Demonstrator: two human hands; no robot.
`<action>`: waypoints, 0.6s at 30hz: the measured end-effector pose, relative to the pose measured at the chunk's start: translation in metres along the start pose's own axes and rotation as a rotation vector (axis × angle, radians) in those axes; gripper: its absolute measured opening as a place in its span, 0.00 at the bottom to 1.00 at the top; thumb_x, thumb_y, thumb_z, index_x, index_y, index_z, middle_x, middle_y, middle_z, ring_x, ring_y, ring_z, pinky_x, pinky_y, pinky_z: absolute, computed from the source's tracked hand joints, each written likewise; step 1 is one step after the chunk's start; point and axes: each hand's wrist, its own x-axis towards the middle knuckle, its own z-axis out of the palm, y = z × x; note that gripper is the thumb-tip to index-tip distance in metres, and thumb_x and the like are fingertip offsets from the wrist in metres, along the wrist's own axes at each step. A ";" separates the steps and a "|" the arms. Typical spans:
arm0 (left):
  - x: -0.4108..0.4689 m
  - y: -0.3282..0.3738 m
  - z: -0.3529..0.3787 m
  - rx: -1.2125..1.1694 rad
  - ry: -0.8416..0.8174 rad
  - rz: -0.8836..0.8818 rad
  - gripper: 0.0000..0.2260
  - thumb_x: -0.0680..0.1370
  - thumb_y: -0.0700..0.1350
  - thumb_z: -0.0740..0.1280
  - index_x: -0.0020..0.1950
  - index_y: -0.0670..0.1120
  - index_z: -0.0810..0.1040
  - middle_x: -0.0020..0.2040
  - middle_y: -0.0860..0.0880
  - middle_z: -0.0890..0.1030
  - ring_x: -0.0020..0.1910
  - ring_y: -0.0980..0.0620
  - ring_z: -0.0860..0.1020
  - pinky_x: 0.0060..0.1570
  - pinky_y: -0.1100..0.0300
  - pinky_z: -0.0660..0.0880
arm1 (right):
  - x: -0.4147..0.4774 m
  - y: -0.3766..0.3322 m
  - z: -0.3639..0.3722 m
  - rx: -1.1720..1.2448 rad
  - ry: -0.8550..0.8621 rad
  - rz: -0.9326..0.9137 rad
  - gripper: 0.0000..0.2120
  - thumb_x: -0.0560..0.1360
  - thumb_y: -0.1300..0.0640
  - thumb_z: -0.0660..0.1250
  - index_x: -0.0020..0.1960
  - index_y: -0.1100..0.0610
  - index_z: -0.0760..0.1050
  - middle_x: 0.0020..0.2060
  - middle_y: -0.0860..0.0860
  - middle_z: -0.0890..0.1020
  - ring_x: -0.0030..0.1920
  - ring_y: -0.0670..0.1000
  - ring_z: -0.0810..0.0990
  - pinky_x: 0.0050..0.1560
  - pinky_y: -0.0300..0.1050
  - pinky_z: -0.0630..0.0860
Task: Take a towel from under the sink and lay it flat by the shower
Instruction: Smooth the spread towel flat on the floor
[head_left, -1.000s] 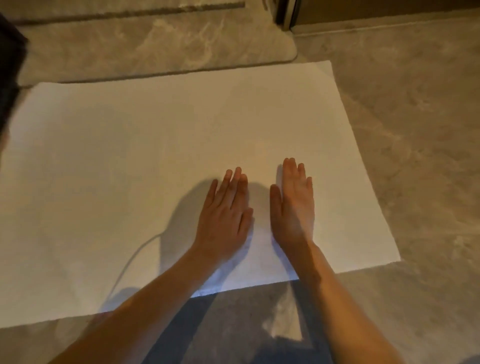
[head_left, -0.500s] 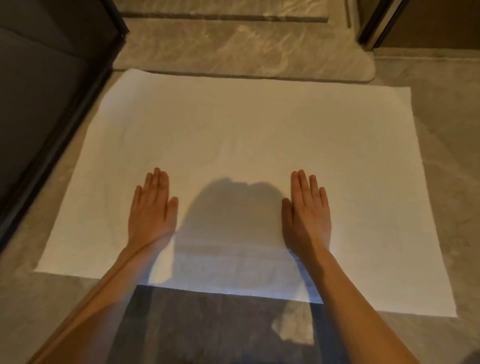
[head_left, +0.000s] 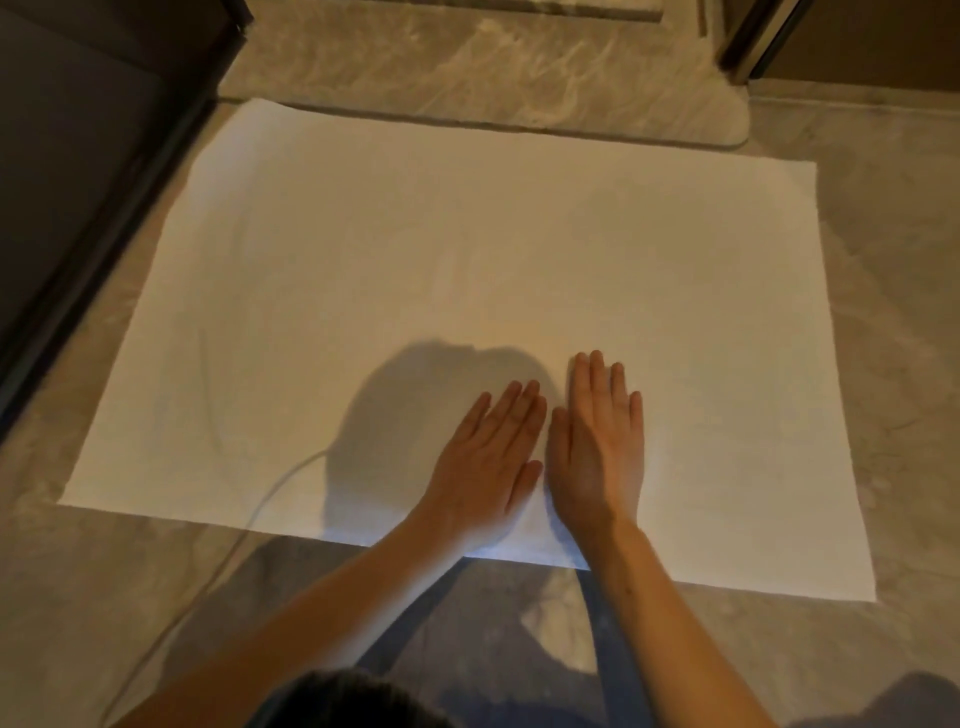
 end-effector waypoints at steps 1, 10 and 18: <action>-0.002 -0.003 0.001 0.005 0.002 0.016 0.27 0.83 0.53 0.46 0.80 0.41 0.53 0.80 0.43 0.52 0.79 0.48 0.49 0.77 0.48 0.50 | -0.010 0.002 0.002 -0.010 -0.015 -0.005 0.27 0.82 0.50 0.43 0.80 0.56 0.51 0.79 0.52 0.53 0.79 0.52 0.46 0.78 0.49 0.43; -0.105 -0.169 -0.032 0.022 -0.005 -0.521 0.32 0.82 0.59 0.42 0.80 0.40 0.50 0.80 0.42 0.53 0.79 0.45 0.52 0.76 0.49 0.47 | -0.019 0.011 0.011 -0.035 -0.023 -0.013 0.27 0.83 0.48 0.45 0.80 0.53 0.49 0.79 0.49 0.53 0.79 0.49 0.45 0.78 0.46 0.41; -0.005 -0.104 -0.045 0.042 0.144 -0.178 0.28 0.81 0.50 0.52 0.79 0.39 0.55 0.80 0.41 0.54 0.79 0.44 0.52 0.76 0.48 0.47 | 0.013 -0.026 -0.008 0.244 0.104 -0.033 0.26 0.82 0.55 0.48 0.79 0.59 0.53 0.78 0.53 0.55 0.79 0.54 0.49 0.78 0.47 0.44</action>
